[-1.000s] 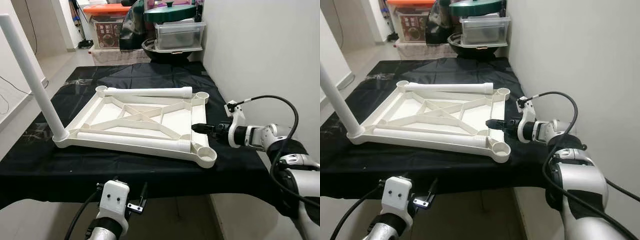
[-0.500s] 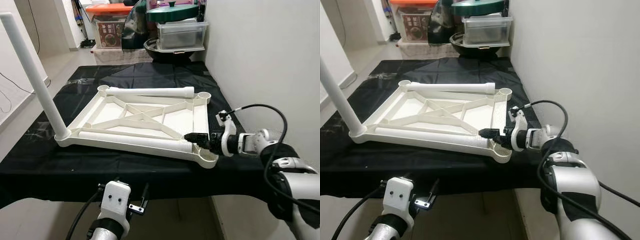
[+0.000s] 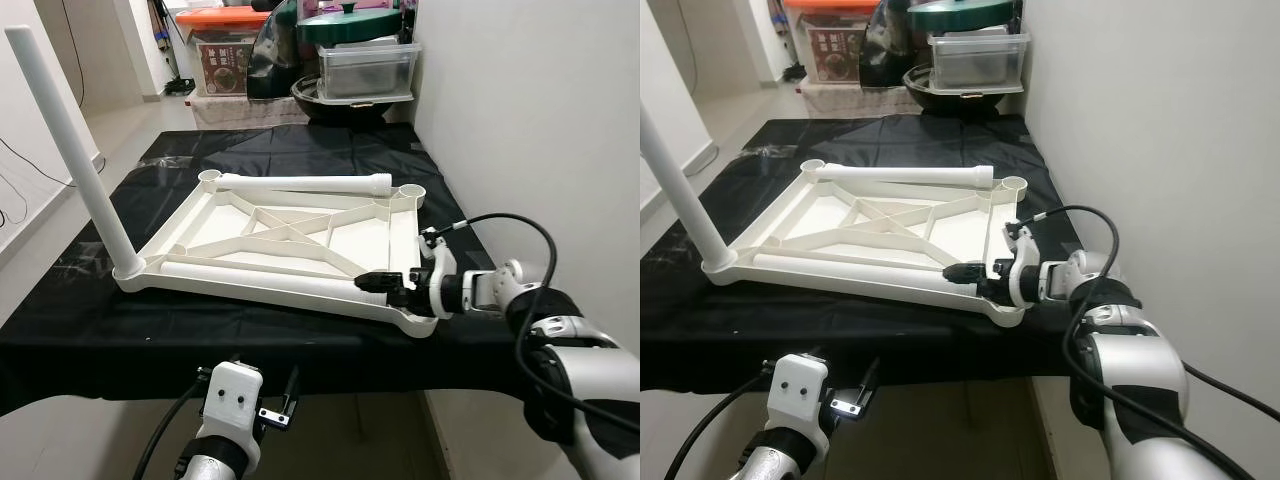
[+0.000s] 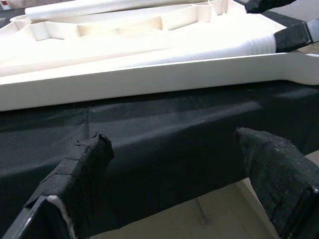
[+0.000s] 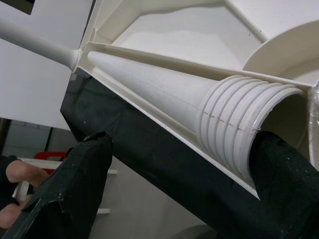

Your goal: Building children table

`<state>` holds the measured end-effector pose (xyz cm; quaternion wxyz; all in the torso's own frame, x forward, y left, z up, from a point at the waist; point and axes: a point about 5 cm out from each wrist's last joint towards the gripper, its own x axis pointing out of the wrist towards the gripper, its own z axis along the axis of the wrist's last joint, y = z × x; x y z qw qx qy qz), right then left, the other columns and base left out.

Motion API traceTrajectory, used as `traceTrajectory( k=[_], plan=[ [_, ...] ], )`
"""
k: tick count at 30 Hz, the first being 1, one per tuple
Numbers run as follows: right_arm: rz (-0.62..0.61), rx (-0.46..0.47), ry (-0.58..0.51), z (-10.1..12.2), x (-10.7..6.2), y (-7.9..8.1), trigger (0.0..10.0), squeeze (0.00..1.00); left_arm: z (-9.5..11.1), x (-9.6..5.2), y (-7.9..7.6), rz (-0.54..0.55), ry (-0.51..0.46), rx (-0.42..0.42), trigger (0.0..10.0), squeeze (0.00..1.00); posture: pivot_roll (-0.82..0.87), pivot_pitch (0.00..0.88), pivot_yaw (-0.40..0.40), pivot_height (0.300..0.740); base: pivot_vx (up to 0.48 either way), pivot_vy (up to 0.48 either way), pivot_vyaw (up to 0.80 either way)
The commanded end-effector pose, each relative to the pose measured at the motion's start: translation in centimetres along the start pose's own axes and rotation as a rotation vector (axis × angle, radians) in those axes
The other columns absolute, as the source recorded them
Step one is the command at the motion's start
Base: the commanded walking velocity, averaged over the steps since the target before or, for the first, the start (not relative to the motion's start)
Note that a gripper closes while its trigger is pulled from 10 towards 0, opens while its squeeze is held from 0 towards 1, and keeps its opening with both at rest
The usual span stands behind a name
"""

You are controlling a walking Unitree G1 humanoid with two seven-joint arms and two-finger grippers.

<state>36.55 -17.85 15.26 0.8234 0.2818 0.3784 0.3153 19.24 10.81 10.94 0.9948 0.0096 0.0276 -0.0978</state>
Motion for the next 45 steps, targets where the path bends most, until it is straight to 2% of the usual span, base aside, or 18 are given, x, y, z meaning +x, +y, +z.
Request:
traceTrajectory(
  k=[1,8,16,19,22,24,28,34,35,45],
  plan=[
    [0.019,0.035,0.006,-0.6,0.8,0.3,10.0,0.0,0.2,0.0,0.1,0.01,-0.003,-0.01,10.0,0.0,0.0,0.039,-0.017,0.74,0.0,0.0,0.0],
    [0.026,0.067,-0.012,-0.7,2.0,1.0,10.0,0.0,0.2,0.0,0.0,0.012,-0.002,-0.013,10.0,0.0,0.0,0.046,-0.021,0.74,0.0,0.0,0.0],
    [0.058,0.067,-0.033,-0.4,2.1,1.5,10.0,0.0,0.2,-0.1,0.0,0.013,0.0,-0.016,10.0,0.0,0.0,0.047,-0.023,0.74,0.0,0.0,0.0],
    [0.199,0.038,-0.044,0.3,1.8,2.8,10.0,0.0,0.2,-0.1,-0.1,0.014,0.001,-0.018,10.0,0.0,-0.01,0.05,-0.025,0.74,0.0,0.0,0.0],
    [0.237,0.028,-0.044,0.5,1.7,3.1,10.0,0.0,0.2,0.0,-0.1,0.014,0.002,-0.019,10.0,0.0,-0.01,0.05,-0.025,0.74,0.0,0.0,0.0],
    [0.309,0.004,-0.021,0.6,1.7,3.8,10.0,0.0,0.2,0.0,-0.1,0.015,0.001,-0.019,10.0,0.0,-0.01,0.05,-0.025,0.74,0.0,0.0,0.0],
    [0.332,-0.008,-0.005,0.4,1.8,4.1,10.0,0.0,0.2,0.0,-0.1,0.016,0.003,-0.018,10.0,0.0,-0.01,0.05,-0.025,0.74,0.0,0.0,0.0],
    [0.289,-0.065,0.037,-0.2,2.7,4.1,10.0,0.0,0.2,0.0,-0.1,0.018,0.003,-0.019,10.0,0.0,-0.01,0.053,-0.028,0.74,0.0,0.0,0.0],
    [0.272,-0.067,0.037,-0.2,2.9,4.1,0.0,0.0,0.2,0.0,-0.1,0.019,0.004,-0.019,10.0,0.0,-0.01,0.053,-0.028,0.74,0.0,0.0,0.0],
    [0.187,-0.067,0.022,-0.3,2.7,3.0,0.0,0.0,0.2,0.1,0.0,0.023,0.007,-0.019,10.0,0.0,-0.01,0.055,-0.032,0.74,0.0,0.0,0.0]
  ],
)
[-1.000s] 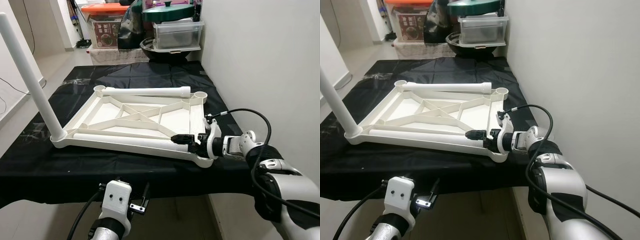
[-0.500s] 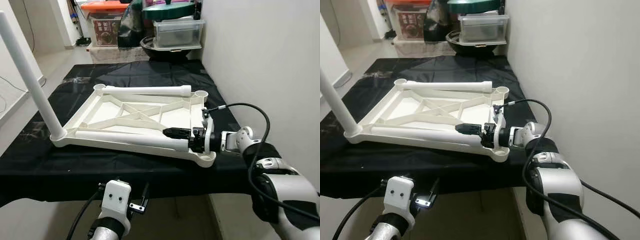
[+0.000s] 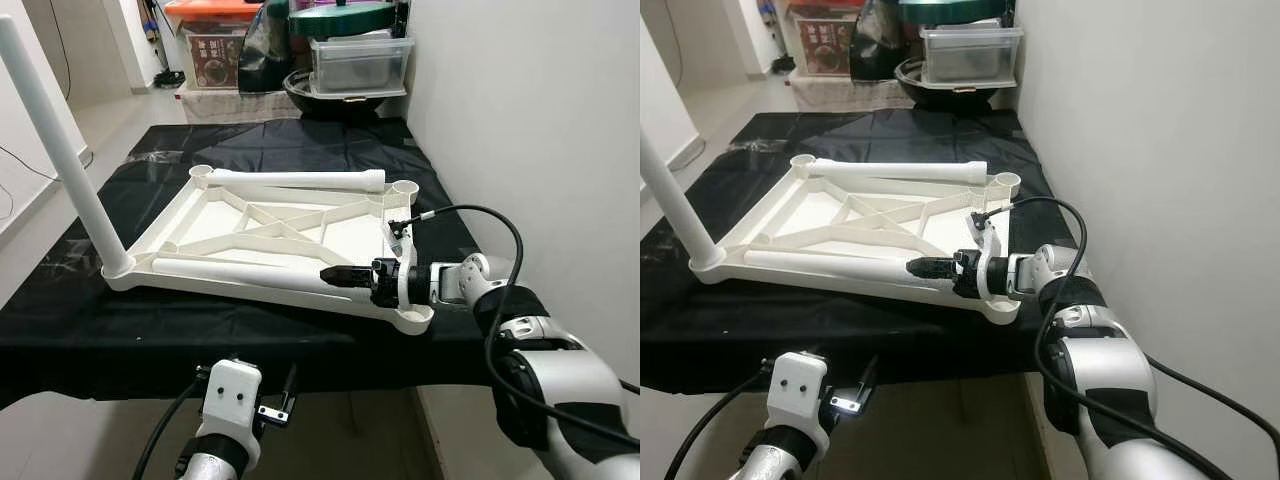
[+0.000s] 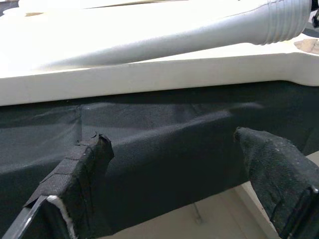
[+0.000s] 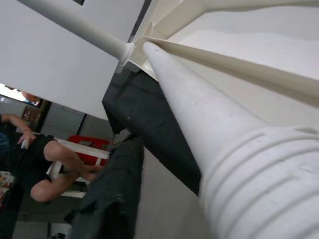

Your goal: Building children table

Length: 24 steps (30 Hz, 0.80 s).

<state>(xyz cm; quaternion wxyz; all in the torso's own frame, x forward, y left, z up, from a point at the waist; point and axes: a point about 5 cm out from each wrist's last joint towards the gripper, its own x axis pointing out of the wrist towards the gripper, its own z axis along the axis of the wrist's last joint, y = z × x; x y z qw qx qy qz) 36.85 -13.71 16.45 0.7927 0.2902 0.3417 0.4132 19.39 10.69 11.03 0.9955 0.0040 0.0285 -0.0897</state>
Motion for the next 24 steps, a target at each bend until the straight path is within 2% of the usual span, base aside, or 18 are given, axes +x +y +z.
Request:
traceTrajectory(
  k=[1,16,18,21,24],
  plan=[
    [-0.016,0.001,0.006,-0.3,-0.2,-0.4,0.0,0.0,0.0,0.0,0.1,0.007,0.008,-0.007,10.0,0.0,-0.02,0.052,-0.027,0.74,0.0,0.0,0.0],
    [0.045,-0.006,-0.087,0.4,-2.1,-1.0,0.0,0.0,-0.2,0.1,0.2,0.005,0.014,0.006,10.0,0.0,-0.01,0.03,-0.026,0.74,0.0,0.0,0.0],
    [0.074,-0.026,-0.133,1.3,-3.3,-0.9,0.0,0.0,-0.2,0.1,0.3,0.008,0.013,0.007,10.0,0.0,-0.01,0.015,-0.024,0.74,0.0,0.0,0.0],
    [0.083,-0.034,-0.153,1.7,-3.8,-0.9,0.0,0.0,-0.2,0.1,0.4,0.009,0.012,0.007,10.0,0.0,-0.01,0.015,-0.024,0.74,0.0,0.0,0.0],
    [0.094,-0.061,-0.216,2.8,-5.6,-0.8,0.0,0.0,-0.2,0.1,0.6,0.014,0.012,0.002,10.0,0.0,-0.01,0.004,-0.02,0.74,0.0,0.0,0.0]
  ],
)
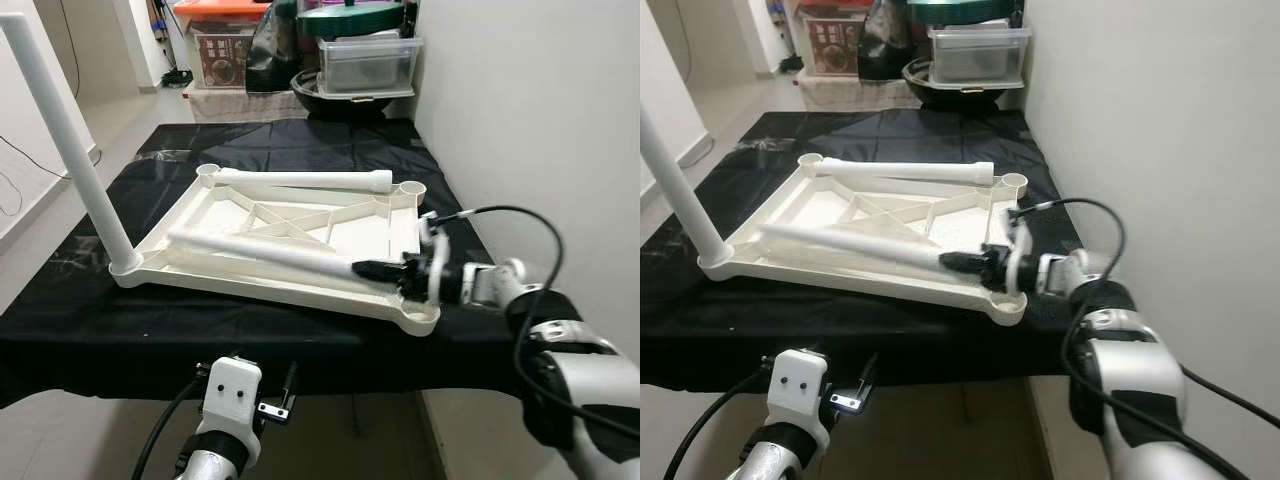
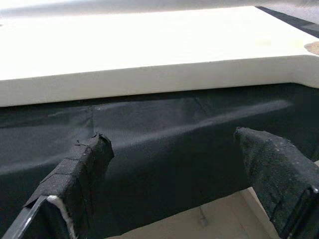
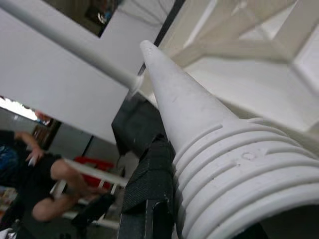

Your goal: Building children table

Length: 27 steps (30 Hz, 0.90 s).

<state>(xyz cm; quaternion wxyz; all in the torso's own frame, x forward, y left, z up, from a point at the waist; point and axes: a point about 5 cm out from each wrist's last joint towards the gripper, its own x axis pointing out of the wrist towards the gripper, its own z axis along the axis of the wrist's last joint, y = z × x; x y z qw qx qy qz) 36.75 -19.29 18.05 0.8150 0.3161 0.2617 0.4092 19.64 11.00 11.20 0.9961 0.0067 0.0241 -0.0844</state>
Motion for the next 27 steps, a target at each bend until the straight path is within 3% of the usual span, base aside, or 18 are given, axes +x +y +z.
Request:
traceTrajectory(
  k=[1,4,7,11,12,14,15,17,18,19,20,21,22,23,25,27],
  plan=[
    [0.063,-0.027,-0.066,1.3,-0.5,0.7,0.0,0.0,-0.3,-0.1,0.3,0.004,0.02,-0.005,10.0,0.0,-0.01,0.004,-0.02,0.74,0.0,0.0,0.0],
    [0.11,-0.028,-0.098,1.9,-1.3,1.1,0.0,0.0,-0.1,0.0,0.7,0.015,0.009,-0.019,10.0,0.0,-0.01,0.0,-0.017,0.74,0.0,0.0,0.0],
    [0.194,-0.017,-0.11,1.6,-2.4,1.2,0.0,0.0,1.3,0.3,2.4,0.069,-0.043,-0.058,10.0,0.0,-0.01,0.0,-0.015,0.74,0.0,0.0,0.0],
    [0.215,0.005,-0.122,1.4,-2.7,1.1,0.0,0.0,1.8,0.4,3.0,0.085,-0.064,-0.078,10.0,0.0,-0.01,0.0,-0.013,0.74,0.0,0.0,0.0],
    [0.239,0.041,-0.128,0.9,-3.1,0.9,0.0,0.0,2.8,0.7,4.1,0.117,-0.109,-0.137,10.0,0.2,-0.01,0.0,-0.01,0.74,0.0,0.0,0.0],
    [0.253,0.064,-0.131,0.4,-3.3,0.7,0.0,0.0,3.4,0.9,4.7,0.136,-0.14,-0.179,10.0,0.2,-0.01,0.0,-0.01,0.74,0.0,0.0,0.0],
    [0.271,0.088,-0.128,-0.1,-3.4,0.5,0.0,0.0,4.2,1.2,5.5,0.154,-0.179,-0.229,10.0,1.0,-0.01,0.0,-0.003,0.74,0.0,0.0,0.0],
    [0.271,0.088,-0.128,-0.1,-3.4,0.5,0.0,0.0,4.2,1.2,5.5,0.154,-0.179,-0.229,10.0,1.0,-0.01,0.0,-0.003,0.74,0.0,0.0,0.0],
    [0.304,0.119,-0.126,-0.9,-3.6,0.4,0.0,0.0,5.3,1.7,6.1,0.16,-0.228,-0.283,10.0,1.0,-0.01,0.0,-0.002,0.74,0.0,0.0,0.0],
    [0.304,0.119,-0.126,-0.9,-3.6,0.4,0.0,0.0,5.3,1.7,6.1,0.16,-0.228,-0.283,10.0,1.0,-0.01,0.0,-0.002,0.74,0.0,0.0,0.0],
    [0.336,0.145,-0.122,-1.7,-3.8,0.5,0.0,0.0,6.4,2.2,6.7,0.153,-0.277,-0.351,10.0,1.0,-0.02,0.0,0.005,0.74,0.0,0.0,0.0],
    [0.368,0.172,-0.125,-2.4,-3.8,0.6,0.0,0.0,7.3,2.6,7.2,0.137,-0.322,-0.43,10.0,0.0,-0.02,0.0,0.01,0.74,0.0,0.0,0.0],
    [0.392,0.191,-0.127,-2.8,-3.9,0.7,0.0,0.0,7.9,2.9,7.4,0.112,-0.352,-0.494,10.0,0.0,-0.02,0.0,0.01,0.74,0.0,0.0,0.0],
    [0.392,0.191,-0.127,-2.8,-3.9,0.7,0.0,0.0,7.9,2.9,7.4,0.112,-0.352,-0.494,10.0,0.0,-0.02,0.0,0.01,0.74,0.0,0.0,0.0],
    [0.42,0.209,-0.133,-3.3,-4.1,0.9,0.0,0.0,8.6,3.1,7.7,0.082,-0.39,-0.587,10.0,0.0,-0.02,0.0,0.012,0.74,0.0,0.0,0.0],
    [0.443,0.229,-0.14,-3.5,-4.2,1.0,0.0,0.0,8.7,3.3,7.8,0.059,-0.402,-0.627,10.0,0.0,-0.03,0.0,0.017,0.74,0.0,0.0,0.0]
  ],
)
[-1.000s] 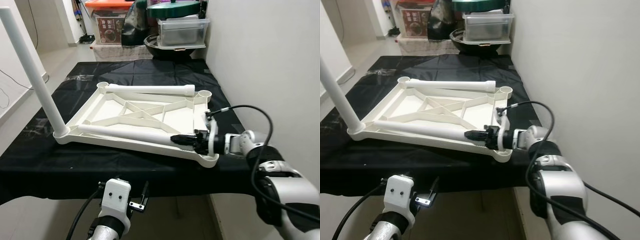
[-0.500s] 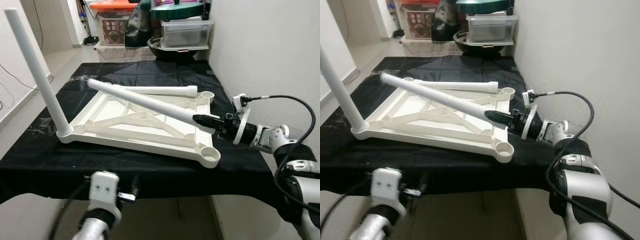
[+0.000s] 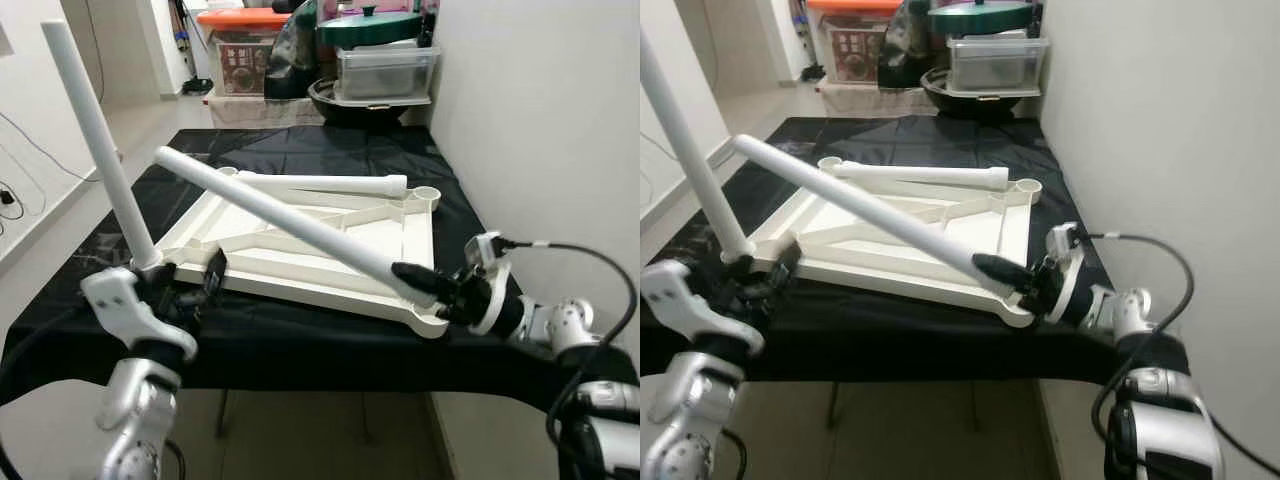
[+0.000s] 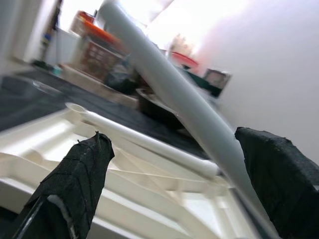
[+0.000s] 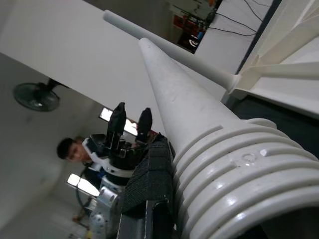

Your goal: Building children table

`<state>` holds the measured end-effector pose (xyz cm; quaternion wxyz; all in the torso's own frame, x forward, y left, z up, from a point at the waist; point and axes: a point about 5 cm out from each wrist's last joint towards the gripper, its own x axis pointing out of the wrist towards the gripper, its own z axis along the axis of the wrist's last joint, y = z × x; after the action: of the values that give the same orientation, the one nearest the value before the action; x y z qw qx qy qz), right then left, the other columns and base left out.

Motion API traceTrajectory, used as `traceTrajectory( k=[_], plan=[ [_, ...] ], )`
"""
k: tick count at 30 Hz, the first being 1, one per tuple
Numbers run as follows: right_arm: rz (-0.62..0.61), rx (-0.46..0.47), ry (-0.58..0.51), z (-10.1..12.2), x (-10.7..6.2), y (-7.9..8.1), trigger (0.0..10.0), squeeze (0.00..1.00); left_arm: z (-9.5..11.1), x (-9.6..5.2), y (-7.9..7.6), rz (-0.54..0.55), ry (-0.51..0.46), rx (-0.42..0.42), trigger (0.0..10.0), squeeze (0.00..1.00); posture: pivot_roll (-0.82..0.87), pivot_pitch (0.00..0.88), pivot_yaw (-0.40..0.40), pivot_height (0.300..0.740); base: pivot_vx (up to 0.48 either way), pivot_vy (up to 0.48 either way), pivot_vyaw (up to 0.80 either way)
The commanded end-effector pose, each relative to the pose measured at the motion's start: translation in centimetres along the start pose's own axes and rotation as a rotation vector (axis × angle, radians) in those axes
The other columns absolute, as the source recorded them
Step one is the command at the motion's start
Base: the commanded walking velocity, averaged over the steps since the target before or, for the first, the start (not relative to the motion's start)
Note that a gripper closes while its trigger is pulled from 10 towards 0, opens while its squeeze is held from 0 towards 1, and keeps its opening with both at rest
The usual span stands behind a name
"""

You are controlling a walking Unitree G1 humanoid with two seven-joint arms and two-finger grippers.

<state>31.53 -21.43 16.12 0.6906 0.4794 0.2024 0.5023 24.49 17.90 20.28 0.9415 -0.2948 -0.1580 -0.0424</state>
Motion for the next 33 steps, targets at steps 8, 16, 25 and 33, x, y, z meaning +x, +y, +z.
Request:
traceTrajectory(
  k=[8,16,25,33],
  plan=[
    [0.145,0.053,0.03,-2.0,1.1,1.2,0.0,0.0,-0.2,0.5,0.1,-0.089,0.041,-0.193,10.0,0.0,-0.03,0.0,0.02,0.74,0.0,0.0,0.0],
    [0.19,0.084,0.117,-4.0,2.3,1.9,0.0,0.0,0.5,0.9,-0.2,-0.148,0.039,-0.307,10.0,0.0,-0.03,0.0,0.017,0.74,0.0,0.0,0.0],
    [0.164,0.095,0.183,-5.3,2.8,1.9,0.0,0.0,0.4,0.8,-1.0,-0.234,0.078,-0.327,10.0,0.0,-0.03,0.0,0.013,0.74,0.0,0.0,0.0],
    [0.123,0.083,0.161,-5.2,3.2,1.6,0.0,0.0,-0.8,-0.3,-2.9,-0.372,0.191,-0.326,10.0,0.0,-0.03,0.0,0.012,0.74,0.0,0.0,0.0]
  ],
)
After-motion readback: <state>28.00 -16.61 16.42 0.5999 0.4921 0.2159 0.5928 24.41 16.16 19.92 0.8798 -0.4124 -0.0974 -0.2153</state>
